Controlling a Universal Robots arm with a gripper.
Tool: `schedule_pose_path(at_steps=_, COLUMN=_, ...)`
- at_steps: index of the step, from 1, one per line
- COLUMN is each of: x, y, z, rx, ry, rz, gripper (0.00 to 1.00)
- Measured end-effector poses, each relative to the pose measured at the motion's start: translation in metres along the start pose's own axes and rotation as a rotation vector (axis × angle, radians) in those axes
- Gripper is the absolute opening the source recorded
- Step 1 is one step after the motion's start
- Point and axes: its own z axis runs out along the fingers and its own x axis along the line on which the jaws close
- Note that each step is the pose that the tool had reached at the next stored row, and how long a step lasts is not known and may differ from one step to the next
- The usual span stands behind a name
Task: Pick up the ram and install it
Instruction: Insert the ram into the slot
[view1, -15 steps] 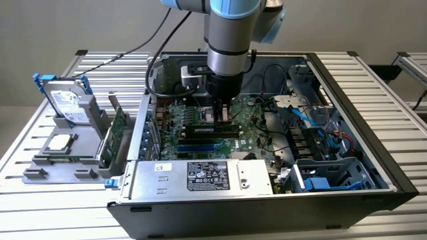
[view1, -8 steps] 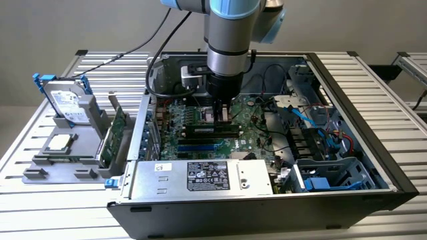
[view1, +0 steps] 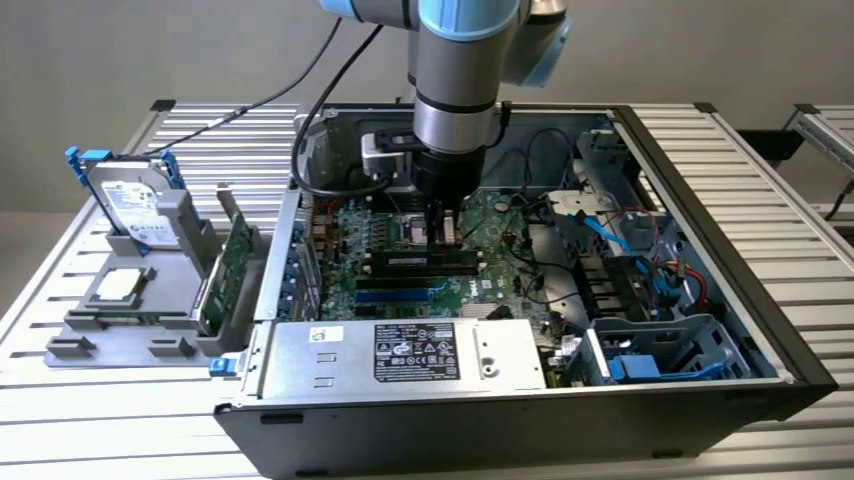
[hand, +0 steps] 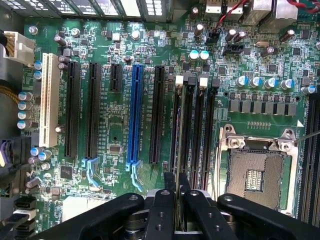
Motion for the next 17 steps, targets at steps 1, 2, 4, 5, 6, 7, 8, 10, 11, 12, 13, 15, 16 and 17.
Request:
schedule_pose_path(at_steps=1, x=0.0, y=0.0, z=0.0003, rx=-0.0001, ry=0.0002, rz=0.0, gripper=0.14)
schedule_pose_path(at_steps=2, x=0.0, y=0.0, z=0.0007, rx=-0.0002, ry=0.0004, rz=0.0, gripper=0.14)
schedule_pose_path(at_steps=4, x=0.0, y=0.0001, z=0.0015, rx=-0.0003, ry=0.0003, rz=0.0, gripper=0.14)
schedule_pose_path(at_steps=5, x=0.0, y=0.0001, z=0.0017, rx=-0.0002, ry=0.0002, rz=0.0, gripper=0.14)
schedule_pose_path(at_steps=6, x=-0.0001, y=0.0, z=0.0019, rx=-0.0001, ry=-0.0001, rz=0.0, gripper=0.14)
schedule_pose_path(at_steps=7, x=-0.0001, y=0.0, z=0.002, rx=0.0, ry=-0.0003, rz=0.0, gripper=0.14)
schedule_pose_path(at_steps=8, x=-0.0001, y=0.0, z=0.002, rx=0.0, ry=-0.0003, rz=0.0, gripper=0.14)
schedule_pose_path(at_steps=10, x=-0.0001, y=0.0, z=0.002, rx=0.0001, ry=-0.0003, rz=0.0, gripper=0.14)
schedule_pose_path(at_steps=11, x=-0.0001, y=0.0, z=0.002, rx=0.0001, ry=-0.0003, rz=0.0, gripper=0.14)
schedule_pose_path(at_steps=12, x=-0.0001, y=0.0, z=0.002, rx=0.0001, ry=-0.0003, rz=0.0, gripper=0.14)
schedule_pose_path(at_steps=13, x=-0.0001, y=0.0, z=0.0019, rx=0.0001, ry=-0.0004, rz=0.0, gripper=0.14)
schedule_pose_path(at_steps=15, x=-0.0001, y=0.0, z=0.0016, rx=0.0002, ry=-0.0006, rz=0.0, gripper=0.14)
schedule_pose_path(at_steps=16, x=-0.0002, y=0.0, z=0.0014, rx=0.0003, ry=-0.0007, rz=0.0, gripper=0.14)
schedule_pose_path(at_steps=17, x=-0.0001, y=0.0001, z=0.0011, rx=0.0003, ry=-0.0007, rz=0.0, gripper=0.14)
